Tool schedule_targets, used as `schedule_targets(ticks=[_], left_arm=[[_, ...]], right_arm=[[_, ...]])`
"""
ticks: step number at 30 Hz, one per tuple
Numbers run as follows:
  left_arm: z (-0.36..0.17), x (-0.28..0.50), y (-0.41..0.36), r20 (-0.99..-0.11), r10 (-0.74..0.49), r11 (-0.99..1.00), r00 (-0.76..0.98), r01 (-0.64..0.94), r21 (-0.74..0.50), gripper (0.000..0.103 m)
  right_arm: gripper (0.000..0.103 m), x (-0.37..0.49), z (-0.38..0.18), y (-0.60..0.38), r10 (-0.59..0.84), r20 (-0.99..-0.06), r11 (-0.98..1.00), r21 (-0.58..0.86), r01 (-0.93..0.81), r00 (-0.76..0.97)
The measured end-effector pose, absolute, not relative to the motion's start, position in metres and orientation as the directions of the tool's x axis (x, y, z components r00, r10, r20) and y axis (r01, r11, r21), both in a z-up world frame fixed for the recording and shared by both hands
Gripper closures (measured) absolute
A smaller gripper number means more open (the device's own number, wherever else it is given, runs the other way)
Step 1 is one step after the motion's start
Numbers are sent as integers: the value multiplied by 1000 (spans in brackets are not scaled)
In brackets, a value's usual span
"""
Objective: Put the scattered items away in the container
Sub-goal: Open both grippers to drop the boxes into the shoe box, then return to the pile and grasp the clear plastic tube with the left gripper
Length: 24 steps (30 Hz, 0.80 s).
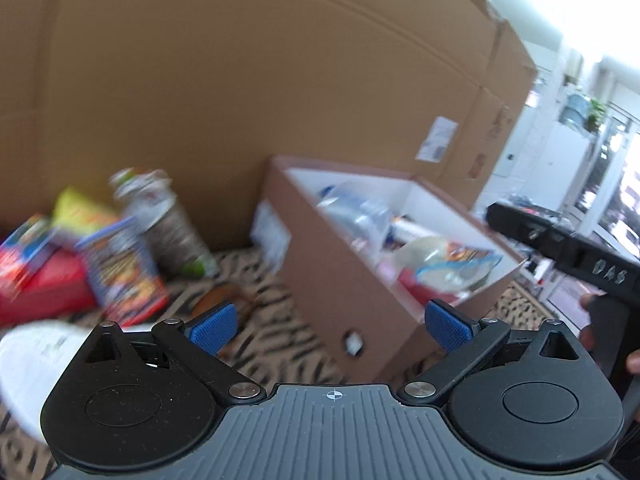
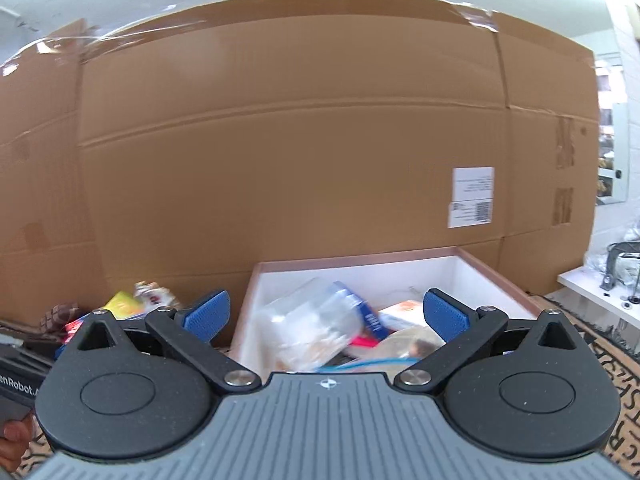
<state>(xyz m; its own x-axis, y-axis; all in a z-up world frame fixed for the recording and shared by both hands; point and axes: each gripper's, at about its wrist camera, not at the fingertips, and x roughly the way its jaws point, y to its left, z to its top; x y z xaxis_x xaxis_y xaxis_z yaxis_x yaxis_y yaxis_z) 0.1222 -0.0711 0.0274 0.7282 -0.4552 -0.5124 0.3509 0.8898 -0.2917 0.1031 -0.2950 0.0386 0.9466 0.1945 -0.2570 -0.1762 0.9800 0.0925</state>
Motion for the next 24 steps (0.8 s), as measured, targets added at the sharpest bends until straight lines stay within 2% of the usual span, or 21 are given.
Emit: schedule_targets(ticks=[8, 15, 24], left_arm=[[4, 66, 17, -563, -288, 947, 775, 141, -290, 0], [-14, 51, 67, -586, -182, 957, 789, 5, -291, 0], [-31, 56, 81, -602, -197, 952, 774, 4, -306, 0]], right_arm=[[1, 68, 41, -258, 291, -257, 956, 113, -271, 921], [1, 62, 28, -217, 373, -311, 928, 118, -354, 874], [1, 77, -2, -177, 378, -427, 923, 104, -370, 822]])
